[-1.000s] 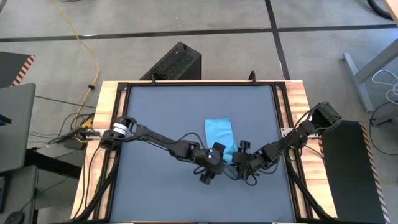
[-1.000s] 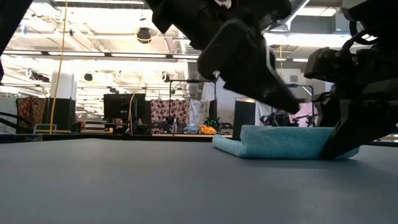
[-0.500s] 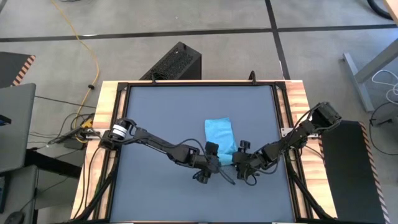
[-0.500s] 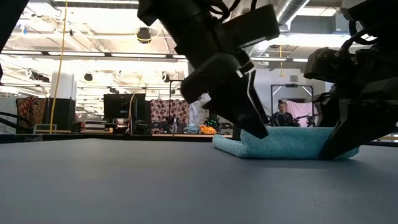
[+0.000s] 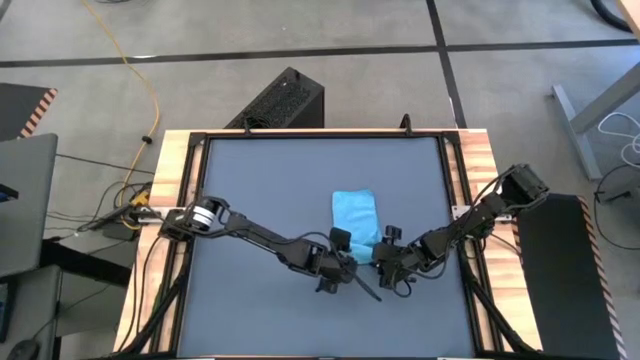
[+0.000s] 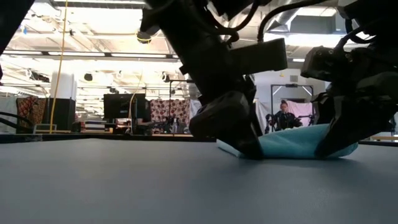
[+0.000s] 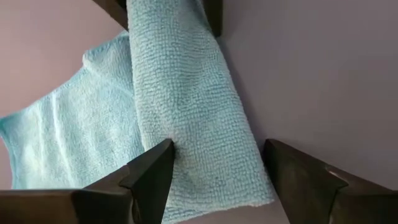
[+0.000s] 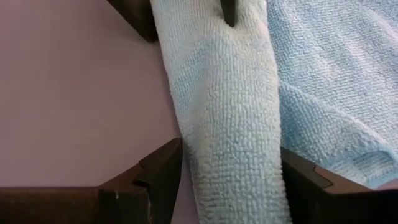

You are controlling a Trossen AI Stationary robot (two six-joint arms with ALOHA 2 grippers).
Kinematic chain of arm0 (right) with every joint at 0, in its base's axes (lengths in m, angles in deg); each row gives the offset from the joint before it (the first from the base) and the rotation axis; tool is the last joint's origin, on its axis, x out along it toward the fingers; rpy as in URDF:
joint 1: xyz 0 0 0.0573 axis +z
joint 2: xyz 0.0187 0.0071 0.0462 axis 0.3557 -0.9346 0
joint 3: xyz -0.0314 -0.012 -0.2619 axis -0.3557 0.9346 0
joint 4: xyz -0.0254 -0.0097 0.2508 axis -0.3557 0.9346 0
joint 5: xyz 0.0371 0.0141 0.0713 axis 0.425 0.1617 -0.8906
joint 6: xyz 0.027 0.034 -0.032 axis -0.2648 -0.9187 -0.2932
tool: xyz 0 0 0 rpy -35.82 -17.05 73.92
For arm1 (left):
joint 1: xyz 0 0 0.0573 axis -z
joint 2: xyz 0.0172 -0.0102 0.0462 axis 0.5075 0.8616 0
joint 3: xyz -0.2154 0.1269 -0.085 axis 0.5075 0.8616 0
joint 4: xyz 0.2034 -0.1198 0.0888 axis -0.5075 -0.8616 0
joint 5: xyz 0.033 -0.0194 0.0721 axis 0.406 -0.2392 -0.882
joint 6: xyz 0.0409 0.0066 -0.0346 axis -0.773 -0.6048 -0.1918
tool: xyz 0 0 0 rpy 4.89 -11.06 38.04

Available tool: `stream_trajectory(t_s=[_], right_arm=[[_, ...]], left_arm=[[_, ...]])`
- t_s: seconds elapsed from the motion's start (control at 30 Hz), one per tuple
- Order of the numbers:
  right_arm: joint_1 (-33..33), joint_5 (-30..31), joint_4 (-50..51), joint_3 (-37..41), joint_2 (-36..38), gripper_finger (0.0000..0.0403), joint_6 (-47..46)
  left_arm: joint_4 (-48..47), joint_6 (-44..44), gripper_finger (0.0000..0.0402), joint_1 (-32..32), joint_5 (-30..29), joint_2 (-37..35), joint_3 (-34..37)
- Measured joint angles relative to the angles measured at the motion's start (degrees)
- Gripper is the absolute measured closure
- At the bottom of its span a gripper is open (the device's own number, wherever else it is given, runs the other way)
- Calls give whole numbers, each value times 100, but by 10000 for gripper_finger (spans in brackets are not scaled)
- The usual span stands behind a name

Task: Roll towel
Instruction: Roll the blue microfiber towel

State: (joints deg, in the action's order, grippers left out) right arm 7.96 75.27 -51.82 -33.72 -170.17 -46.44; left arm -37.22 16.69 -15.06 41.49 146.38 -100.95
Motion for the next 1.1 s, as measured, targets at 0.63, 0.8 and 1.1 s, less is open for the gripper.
stream_trajectory(t_s=[0.63,0.8,1.1], right_arm=[[4,-10,85,-2,0,168,-13],[4,-258,150,-3,19,168,-28],[463,813,1595,-587,502,208,-25]], left_arm=[[-625,1676,391,-155,713,1,-378],[-610,1928,397,-167,758,-1,-378],[-579,2316,400,-238,1293,-12,-383]])
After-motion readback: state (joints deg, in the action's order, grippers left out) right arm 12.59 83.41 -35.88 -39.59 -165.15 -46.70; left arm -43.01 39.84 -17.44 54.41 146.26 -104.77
